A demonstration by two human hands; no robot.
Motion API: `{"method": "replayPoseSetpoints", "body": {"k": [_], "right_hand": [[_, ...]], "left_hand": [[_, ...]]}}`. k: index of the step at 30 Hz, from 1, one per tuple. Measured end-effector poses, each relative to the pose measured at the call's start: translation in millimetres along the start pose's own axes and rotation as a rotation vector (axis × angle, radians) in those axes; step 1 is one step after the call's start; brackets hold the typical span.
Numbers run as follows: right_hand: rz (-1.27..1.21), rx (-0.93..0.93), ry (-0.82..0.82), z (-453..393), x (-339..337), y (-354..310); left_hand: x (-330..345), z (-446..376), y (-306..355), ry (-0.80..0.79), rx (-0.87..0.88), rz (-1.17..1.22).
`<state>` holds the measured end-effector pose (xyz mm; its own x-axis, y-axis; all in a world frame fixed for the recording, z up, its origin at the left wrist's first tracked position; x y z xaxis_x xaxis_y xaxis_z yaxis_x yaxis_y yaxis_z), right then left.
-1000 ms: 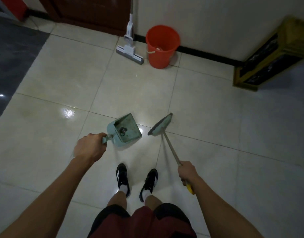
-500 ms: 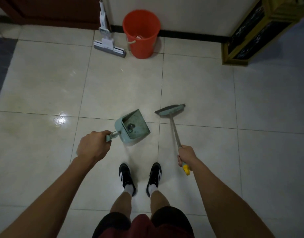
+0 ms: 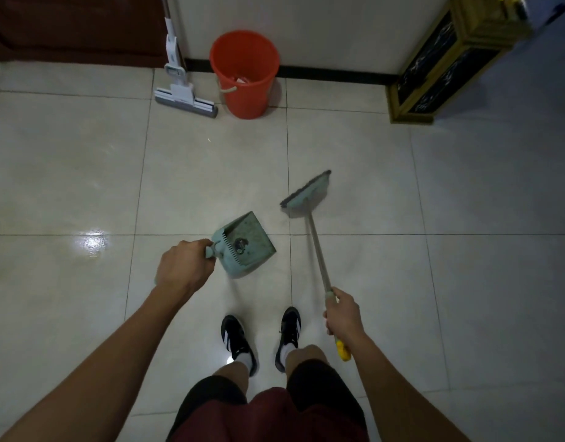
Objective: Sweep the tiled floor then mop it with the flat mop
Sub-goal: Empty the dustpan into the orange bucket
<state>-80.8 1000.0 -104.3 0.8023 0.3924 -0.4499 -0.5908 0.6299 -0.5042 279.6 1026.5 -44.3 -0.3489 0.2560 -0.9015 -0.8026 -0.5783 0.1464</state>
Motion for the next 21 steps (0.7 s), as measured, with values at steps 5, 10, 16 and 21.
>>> {"method": "replayPoseSetpoints", "body": {"k": [5, 10, 16, 21], "right_hand": [[-0.177, 0.136, -0.077, -24, -3, -27], [0.062, 0.035, -0.02, -57, -22, -52], [0.477, -0.08, -0.039, -80, -44, -44], [0.492, -0.055, -0.118, -85, -46, -32]], "left_hand": [[-8, -24, 16, -0.012, 0.046, -0.022], [-18, -47, 33, 0.004, 0.029, -0.051], [-19, -65, 49, 0.016, -0.043, -0.058], [-9, -71, 64, -0.013, -0.033, -0.089]]}}
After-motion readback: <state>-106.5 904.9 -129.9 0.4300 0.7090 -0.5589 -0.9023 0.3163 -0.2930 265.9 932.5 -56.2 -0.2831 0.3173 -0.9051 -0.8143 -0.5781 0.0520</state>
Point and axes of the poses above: each hand's wrist, its own z-axis away from the middle knuckle, its own x-axis out of the palm, y = z × x, the point moved 4 cm from there along -z, towards the middle knuckle, and after that the axes turned 6 degrees about -x, right-handed, at the moved point
